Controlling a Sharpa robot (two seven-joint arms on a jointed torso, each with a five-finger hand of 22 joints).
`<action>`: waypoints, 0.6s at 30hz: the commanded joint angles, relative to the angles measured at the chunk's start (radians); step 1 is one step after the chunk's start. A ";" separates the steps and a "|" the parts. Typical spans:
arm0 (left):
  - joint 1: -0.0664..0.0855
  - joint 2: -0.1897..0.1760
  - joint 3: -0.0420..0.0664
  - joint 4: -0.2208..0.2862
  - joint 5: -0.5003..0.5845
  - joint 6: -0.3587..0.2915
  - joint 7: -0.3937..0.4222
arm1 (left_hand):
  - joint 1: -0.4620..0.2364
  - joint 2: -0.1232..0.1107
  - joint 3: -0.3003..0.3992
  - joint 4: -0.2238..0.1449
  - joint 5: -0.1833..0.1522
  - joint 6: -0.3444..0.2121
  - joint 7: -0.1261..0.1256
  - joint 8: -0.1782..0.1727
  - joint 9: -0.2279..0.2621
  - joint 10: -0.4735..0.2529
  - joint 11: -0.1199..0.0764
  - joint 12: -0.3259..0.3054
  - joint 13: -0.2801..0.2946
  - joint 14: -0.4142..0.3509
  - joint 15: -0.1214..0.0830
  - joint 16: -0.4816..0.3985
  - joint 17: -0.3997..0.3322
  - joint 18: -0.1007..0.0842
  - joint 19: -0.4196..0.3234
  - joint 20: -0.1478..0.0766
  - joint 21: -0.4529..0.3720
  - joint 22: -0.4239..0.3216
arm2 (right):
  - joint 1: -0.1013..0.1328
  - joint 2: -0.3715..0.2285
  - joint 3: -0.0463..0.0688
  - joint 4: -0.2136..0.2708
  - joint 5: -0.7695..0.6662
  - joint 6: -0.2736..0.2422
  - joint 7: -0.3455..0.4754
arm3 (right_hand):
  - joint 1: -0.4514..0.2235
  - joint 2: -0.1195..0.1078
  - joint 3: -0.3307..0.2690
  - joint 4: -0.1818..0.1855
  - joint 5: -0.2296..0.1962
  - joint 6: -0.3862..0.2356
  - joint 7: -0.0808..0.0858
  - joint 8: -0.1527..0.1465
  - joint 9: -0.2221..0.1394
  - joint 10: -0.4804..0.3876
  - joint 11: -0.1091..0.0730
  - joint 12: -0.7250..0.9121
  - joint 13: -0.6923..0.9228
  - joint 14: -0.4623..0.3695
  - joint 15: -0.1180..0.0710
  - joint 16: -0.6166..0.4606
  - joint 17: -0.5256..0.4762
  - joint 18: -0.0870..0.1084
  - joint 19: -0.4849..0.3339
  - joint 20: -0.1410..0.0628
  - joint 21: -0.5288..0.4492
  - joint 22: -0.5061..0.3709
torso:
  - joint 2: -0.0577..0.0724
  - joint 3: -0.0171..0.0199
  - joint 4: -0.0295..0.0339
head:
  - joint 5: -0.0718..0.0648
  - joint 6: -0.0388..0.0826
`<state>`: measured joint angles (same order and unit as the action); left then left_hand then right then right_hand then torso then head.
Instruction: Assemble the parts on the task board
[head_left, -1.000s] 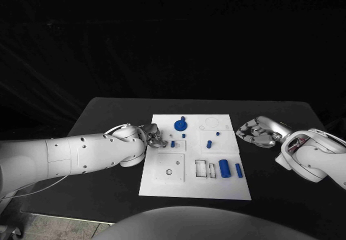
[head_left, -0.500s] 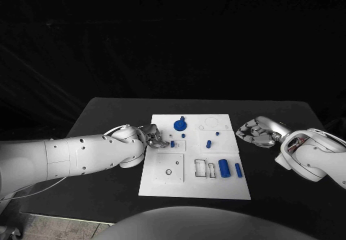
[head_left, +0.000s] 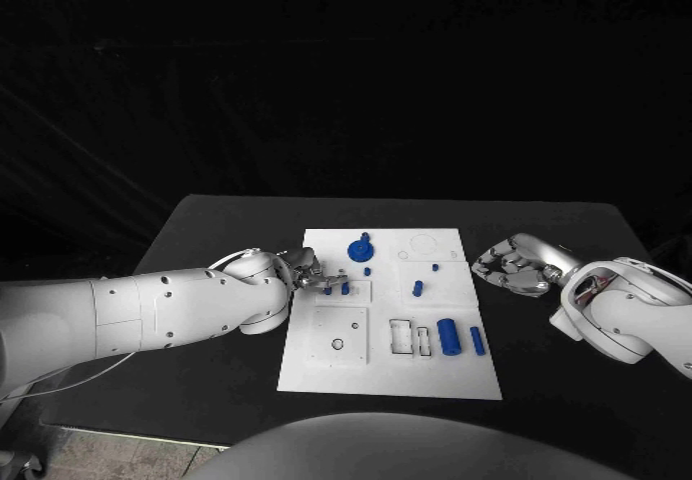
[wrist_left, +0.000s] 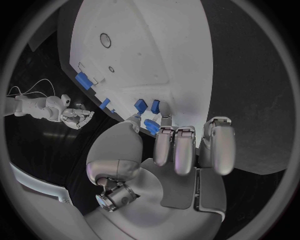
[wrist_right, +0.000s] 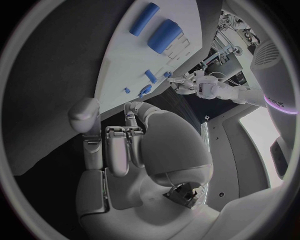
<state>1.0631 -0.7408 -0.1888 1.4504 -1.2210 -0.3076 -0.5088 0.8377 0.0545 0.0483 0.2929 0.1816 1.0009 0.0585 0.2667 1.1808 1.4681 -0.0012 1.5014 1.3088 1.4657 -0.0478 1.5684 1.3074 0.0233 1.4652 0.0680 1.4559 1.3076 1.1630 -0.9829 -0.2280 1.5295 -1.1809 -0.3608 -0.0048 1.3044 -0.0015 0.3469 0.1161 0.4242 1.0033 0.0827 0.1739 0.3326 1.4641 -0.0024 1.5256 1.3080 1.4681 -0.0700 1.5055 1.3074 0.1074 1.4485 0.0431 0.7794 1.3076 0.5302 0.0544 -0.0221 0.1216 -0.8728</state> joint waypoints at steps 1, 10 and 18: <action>-0.010 0.003 -0.007 -0.006 0.018 0.048 -0.007 | 0.006 0.019 -0.013 0.000 0.020 0.009 0.000 0.010 -0.018 0.038 0.002 0.000 0.224 0.105 0.005 0.002 0.263 0.010 0.013 0.003 -0.001 0.220 | -0.001 0.001 0.000 0.000 0.001 0.014 -0.004 | 0.007 0.000 0.002 -0.006 0.003 0.000 0.003 0.000 0.001 0.067 0.006 -0.007 0.206 0.070 0.006 -0.004 0.090 0.013 -0.007 0.000 -0.007 0.100 | 0.000 0.0000 -0.0004 | 0.000 0.000; -0.007 -0.002 0.000 -0.004 0.023 0.017 0.006 | 0.031 0.058 -0.065 0.000 0.061 0.003 -0.012 0.088 0.074 0.048 -0.009 0.010 0.229 0.105 -0.003 0.002 0.263 0.007 0.020 -0.005 0.008 0.223 | -0.001 0.002 0.000 0.000 0.001 0.012 -0.003 | 0.008 0.000 0.003 -0.007 0.004 0.000 0.004 0.000 0.001 0.067 0.007 -0.008 0.206 0.070 0.006 -0.004 0.090 0.013 -0.007 0.000 -0.009 0.100 | 0.001 -0.0002 -0.0010 | 0.001 0.000; 0.030 -0.029 0.009 0.033 0.031 -0.060 0.050 | 0.022 0.083 -0.107 0.001 0.022 0.003 -0.018 0.123 0.115 0.068 -0.015 0.031 0.240 0.105 -0.010 0.002 0.263 0.003 0.035 -0.010 0.025 0.229 | -0.001 -0.002 0.000 0.002 0.002 -0.007 0.007 | 0.009 0.001 0.004 -0.009 0.006 0.000 0.004 0.000 0.002 0.068 0.006 -0.006 0.207 0.071 0.006 -0.003 0.092 0.013 -0.007 0.000 -0.006 0.100 | 0.000 -0.0002 -0.0008 | 0.008 0.000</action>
<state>1.0842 -0.7672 -0.1820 1.4751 -1.2027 -0.3220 -0.4965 0.8577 0.1317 -0.0555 0.2944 0.2060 1.0034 0.0481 0.3871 1.2929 1.4680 -0.0087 1.5301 1.3088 1.4656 -0.0478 1.5684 1.3073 0.0232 1.4673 0.0658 1.4768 1.3074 1.1626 -0.9841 -0.2280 1.5307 -1.1799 -0.3589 -0.0051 1.3044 -0.0015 0.3497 0.1133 0.4242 1.0033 0.0827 0.1739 0.3334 1.4641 -0.0024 1.5216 1.3080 1.4681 -0.0700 1.5055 1.3073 0.1075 1.4485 0.0431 0.7744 1.3074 0.5310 0.0540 -0.0235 0.1277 -0.8728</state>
